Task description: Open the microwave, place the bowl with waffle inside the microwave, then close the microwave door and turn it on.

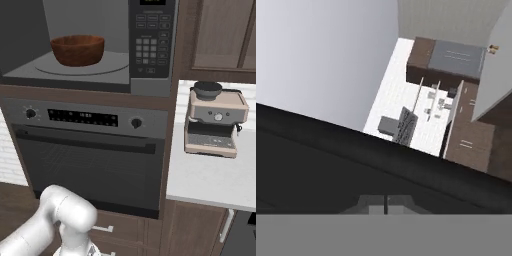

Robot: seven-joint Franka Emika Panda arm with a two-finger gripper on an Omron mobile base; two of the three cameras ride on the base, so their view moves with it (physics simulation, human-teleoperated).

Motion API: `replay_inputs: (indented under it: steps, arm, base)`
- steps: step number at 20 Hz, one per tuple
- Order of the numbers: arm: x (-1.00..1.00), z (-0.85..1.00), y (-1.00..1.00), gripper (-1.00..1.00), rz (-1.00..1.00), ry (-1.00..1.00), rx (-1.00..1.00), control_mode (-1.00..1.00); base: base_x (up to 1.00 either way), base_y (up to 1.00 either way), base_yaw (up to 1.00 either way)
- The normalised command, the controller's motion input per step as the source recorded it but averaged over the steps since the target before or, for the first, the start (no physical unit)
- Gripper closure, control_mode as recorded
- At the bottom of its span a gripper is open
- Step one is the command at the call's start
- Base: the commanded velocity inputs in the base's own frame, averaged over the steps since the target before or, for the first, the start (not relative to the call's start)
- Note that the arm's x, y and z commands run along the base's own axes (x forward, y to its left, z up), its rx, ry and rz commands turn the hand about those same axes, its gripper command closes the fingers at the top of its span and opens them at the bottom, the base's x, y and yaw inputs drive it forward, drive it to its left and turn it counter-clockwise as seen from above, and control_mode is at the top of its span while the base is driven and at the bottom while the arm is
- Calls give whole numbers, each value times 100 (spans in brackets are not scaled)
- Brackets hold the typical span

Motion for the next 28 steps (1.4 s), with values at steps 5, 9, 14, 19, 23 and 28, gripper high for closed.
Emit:
replay_inputs:
  steps: [5, 9, 14, 19, 23, 28]
  arm:
    - [32, 1, -82, 100, 31, 29, 33, -100]
    - [66, -16, -63, 100, 45, 26, 19, -100]
    - [59, -20, -39, 100, 57, 27, 13, -100]
    - [77, -34, -8, 100, 64, 36, 8, -100]
    - [100, -19, 0, 100, 60, 29, 7, -100]
    - [100, -10, 0, 100, 61, 3, 4, -100]
  base:
    - [0, 0, 0]
    - [0, 0, 0]
    - [0, 0, 0]
    - [0, 0, 0]
    - [0, 0, 0]
    - [0, 0, 0]
